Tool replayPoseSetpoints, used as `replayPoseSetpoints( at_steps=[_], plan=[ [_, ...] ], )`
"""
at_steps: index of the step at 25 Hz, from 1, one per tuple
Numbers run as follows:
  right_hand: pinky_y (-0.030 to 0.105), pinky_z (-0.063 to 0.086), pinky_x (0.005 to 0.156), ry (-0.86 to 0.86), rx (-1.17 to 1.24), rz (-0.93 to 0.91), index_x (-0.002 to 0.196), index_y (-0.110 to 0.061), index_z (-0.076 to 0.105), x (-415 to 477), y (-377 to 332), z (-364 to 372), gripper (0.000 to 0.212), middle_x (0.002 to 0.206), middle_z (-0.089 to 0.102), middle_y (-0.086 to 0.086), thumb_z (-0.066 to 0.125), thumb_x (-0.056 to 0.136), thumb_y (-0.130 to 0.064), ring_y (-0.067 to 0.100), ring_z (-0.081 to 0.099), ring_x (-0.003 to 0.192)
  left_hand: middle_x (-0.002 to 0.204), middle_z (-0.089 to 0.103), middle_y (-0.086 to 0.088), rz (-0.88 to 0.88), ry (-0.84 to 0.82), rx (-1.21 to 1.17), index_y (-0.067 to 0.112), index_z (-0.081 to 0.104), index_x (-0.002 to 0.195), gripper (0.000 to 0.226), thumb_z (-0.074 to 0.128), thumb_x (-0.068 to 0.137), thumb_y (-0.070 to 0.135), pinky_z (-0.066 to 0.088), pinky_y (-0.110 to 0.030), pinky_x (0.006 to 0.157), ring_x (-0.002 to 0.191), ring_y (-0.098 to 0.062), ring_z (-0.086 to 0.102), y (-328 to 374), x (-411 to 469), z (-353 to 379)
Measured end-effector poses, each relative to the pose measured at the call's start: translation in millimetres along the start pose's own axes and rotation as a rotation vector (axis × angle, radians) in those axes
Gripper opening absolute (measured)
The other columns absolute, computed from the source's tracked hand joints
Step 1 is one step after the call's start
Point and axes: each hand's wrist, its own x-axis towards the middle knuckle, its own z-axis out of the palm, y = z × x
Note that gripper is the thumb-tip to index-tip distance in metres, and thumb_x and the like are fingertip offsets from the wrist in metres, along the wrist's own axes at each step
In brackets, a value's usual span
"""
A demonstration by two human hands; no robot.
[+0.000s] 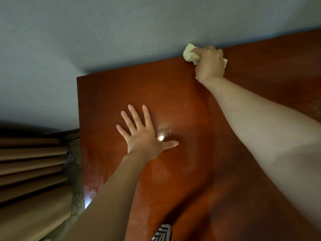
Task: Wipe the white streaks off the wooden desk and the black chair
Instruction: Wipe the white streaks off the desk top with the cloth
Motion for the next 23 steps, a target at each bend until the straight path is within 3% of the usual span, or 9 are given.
replayPoseSetpoints(
  at_steps=[3,10,13,17,20,23],
  plan=[
    [0.039,0.038,0.088,0.04,0.015,-0.014,0.126,-0.025,0.057,-10.3,-3.5,5.4,0.05,0.128,0.051,0.009,0.039,0.089,0.003,0.034,0.042,0.113,0.144,-0.043,-0.022,-0.011,-0.006,0.007,0.015,-0.038,0.139,0.142,0.045,0.053,0.092,-0.008,-0.065,0.108,0.133,-0.044,-0.035,0.2,1.0,0.4],
    [0.042,0.043,0.087,0.047,0.131,-0.385,0.114,-0.017,0.068,-78.8,37.8,-2.3,0.044,0.109,0.063,0.009,0.053,0.081,0.009,0.037,0.05,0.099,0.144,-0.042,-0.023,-0.024,-0.037,0.02,0.015,-0.037,0.139,0.143,0.049,0.053,0.091,-0.006,-0.065,0.108,0.134,-0.045,-0.033,3.5,2.7,-4.5],
    [0.035,0.04,0.081,-0.03,0.174,-0.521,0.104,-0.016,0.073,-116.1,57.5,-13.2,0.047,0.101,0.066,0.008,0.058,0.073,0.015,0.036,0.054,0.093,0.145,-0.041,-0.021,-0.027,-0.039,0.004,0.017,-0.036,0.141,0.145,0.048,0.049,0.091,-0.005,-0.065,0.109,0.135,-0.044,-0.033,3.0,-0.7,-6.1],
    [0.036,0.041,0.089,-0.203,0.214,-0.664,0.097,-0.02,0.074,-152.5,87.8,-27.2,0.053,0.095,0.066,0.0,0.062,0.065,0.02,0.031,0.058,0.093,0.147,-0.039,-0.021,-0.054,-0.054,-0.008,0.016,-0.032,0.144,0.145,0.055,0.052,0.086,-0.003,-0.065,0.11,0.136,-0.043,-0.031,7.5,-1.1,-12.9],
    [0.045,0.048,0.085,-0.353,0.26,-0.724,0.101,-0.025,0.073,-156.1,102.9,-34.6,0.053,0.098,0.064,-0.006,0.065,0.069,0.017,0.026,0.056,0.098,0.15,-0.034,-0.019,-0.081,-0.054,-0.029,0.013,-0.025,0.147,0.142,0.055,0.054,0.084,-0.004,-0.065,0.111,0.139,-0.039,-0.028,18.6,-2.5,-18.2],
    [0.042,0.046,0.084,-0.406,0.258,-0.748,0.104,-0.026,0.072,-138.4,105.8,-35.3,0.053,0.1,0.063,-0.008,0.063,0.072,0.015,0.024,0.054,0.094,0.15,-0.036,-0.015,-0.012,-0.05,0.012,0.012,-0.025,0.146,0.141,0.055,0.055,0.085,-0.007,-0.063,0.109,0.138,-0.036,-0.031,40.1,-6.3,-16.1]
  ],
)
